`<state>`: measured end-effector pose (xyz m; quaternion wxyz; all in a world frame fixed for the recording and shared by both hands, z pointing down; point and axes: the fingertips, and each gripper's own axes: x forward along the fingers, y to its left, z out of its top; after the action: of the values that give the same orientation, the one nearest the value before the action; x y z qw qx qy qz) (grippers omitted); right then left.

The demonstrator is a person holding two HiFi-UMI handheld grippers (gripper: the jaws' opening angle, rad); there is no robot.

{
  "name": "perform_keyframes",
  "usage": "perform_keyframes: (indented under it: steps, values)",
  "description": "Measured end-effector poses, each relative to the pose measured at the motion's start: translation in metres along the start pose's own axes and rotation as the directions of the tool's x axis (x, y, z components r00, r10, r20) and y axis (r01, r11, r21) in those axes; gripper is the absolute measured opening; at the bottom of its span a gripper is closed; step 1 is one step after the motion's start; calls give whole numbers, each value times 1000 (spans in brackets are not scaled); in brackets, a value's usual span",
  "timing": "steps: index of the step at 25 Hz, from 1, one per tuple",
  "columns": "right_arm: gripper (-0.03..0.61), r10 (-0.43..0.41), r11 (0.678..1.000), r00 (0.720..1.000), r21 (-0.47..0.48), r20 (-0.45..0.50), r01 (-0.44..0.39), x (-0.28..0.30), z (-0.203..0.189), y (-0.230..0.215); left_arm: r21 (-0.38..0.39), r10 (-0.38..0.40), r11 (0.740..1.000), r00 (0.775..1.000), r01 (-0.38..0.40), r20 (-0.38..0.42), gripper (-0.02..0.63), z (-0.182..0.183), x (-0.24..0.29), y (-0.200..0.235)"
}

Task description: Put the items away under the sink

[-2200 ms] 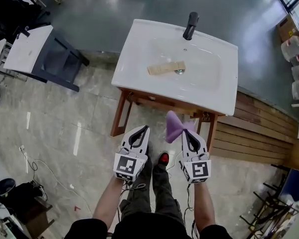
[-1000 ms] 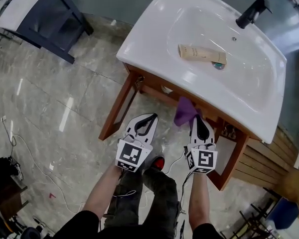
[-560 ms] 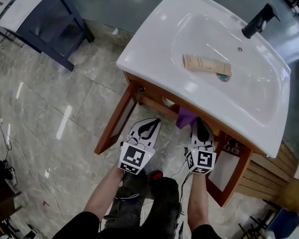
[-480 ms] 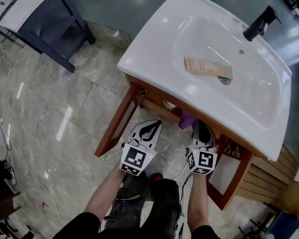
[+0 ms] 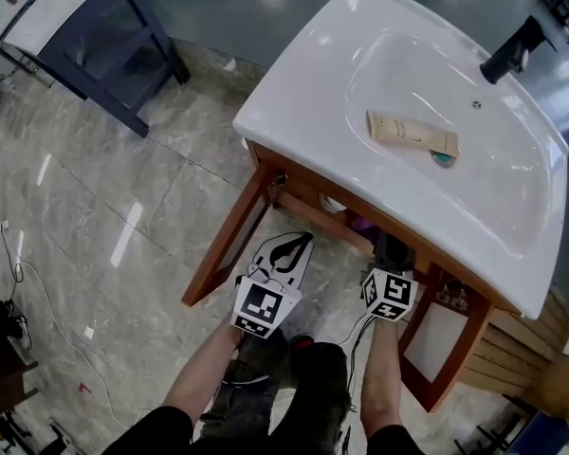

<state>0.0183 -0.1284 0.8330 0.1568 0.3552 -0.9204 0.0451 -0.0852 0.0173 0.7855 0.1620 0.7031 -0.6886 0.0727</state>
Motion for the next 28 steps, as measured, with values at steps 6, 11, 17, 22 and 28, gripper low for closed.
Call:
perform_keyframes:
  steps: [6,11,17,22,28]
  values:
    - [31,-37,999,999,21,-17,37,0,-13,-4,2,-3,1000,1000,3,-2,9,-1,-3,-1]
    - [166,-3,998,1000,59,-28,5,-1,-16,-1,-1,-10,1000,1000,10,3,9,3,-6,-3]
    - [233,13,998,1000,62,-15,-12,-11,-11,4,3,-17,1000,1000,17,-1,9,6,-11,-9]
    - [233,21,997,1000,75,-12,-20,-27,5,10,8,-16,1000,1000,16,-2,9,22,-23,-13]
    - [233,43,994,999,104,-11,-42,-62,29,26,18,-14,1000,1000,14,-4,9,53,-45,-21]
